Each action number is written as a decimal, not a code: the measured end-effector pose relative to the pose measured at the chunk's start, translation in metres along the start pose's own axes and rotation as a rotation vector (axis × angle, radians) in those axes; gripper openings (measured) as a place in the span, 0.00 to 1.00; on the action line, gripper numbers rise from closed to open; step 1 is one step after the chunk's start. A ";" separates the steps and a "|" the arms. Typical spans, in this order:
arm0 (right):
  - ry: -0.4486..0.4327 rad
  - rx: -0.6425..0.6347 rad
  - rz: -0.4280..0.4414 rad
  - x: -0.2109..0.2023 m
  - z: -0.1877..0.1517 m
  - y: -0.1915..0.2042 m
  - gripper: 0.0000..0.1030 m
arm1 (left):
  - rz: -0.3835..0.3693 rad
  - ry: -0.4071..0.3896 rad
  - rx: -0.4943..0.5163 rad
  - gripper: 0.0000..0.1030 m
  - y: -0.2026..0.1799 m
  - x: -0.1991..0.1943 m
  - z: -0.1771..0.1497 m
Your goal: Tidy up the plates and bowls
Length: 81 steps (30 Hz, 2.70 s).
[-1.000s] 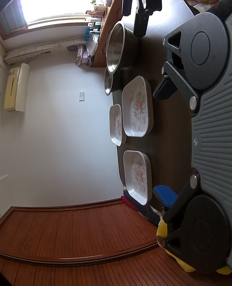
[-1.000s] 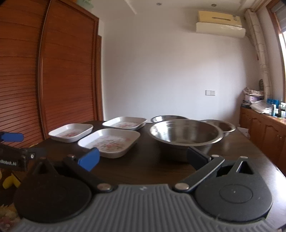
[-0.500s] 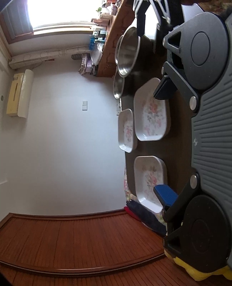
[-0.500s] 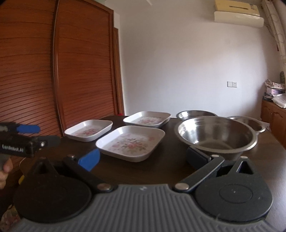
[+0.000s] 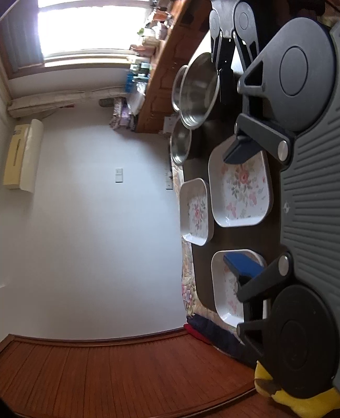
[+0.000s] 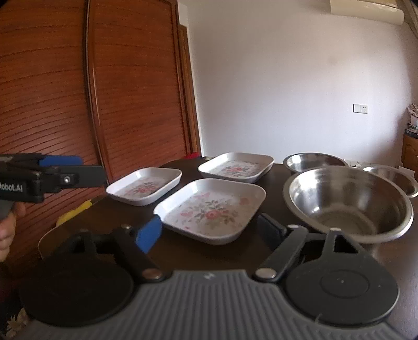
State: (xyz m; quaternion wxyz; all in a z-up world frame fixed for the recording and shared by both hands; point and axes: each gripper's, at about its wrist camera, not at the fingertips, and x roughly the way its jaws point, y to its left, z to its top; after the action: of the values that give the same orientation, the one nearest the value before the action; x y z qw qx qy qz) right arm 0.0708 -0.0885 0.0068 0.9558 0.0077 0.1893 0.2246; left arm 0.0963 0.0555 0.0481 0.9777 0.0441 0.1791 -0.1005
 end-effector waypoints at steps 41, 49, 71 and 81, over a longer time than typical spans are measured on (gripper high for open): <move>0.172 0.137 -0.020 0.052 -0.002 -0.020 0.37 | -0.057 0.313 -0.092 0.52 0.040 0.153 0.005; 0.168 0.196 -0.036 0.057 0.000 -0.026 0.36 | -0.047 0.319 -0.086 0.47 0.041 0.154 0.002; 0.132 0.243 -0.036 0.046 0.000 -0.037 0.14 | -0.073 0.266 -0.144 0.36 0.048 0.118 -0.003; 0.092 0.252 0.002 0.027 -0.005 -0.037 0.13 | -0.079 0.214 -0.153 0.36 0.041 0.075 -0.002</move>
State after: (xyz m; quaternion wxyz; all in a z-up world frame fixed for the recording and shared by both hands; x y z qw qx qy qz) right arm 0.1068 -0.1104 -0.0111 0.9374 0.1173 0.2598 0.2000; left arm 0.1727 0.0819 0.0212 0.9488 -0.0272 0.2909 -0.1198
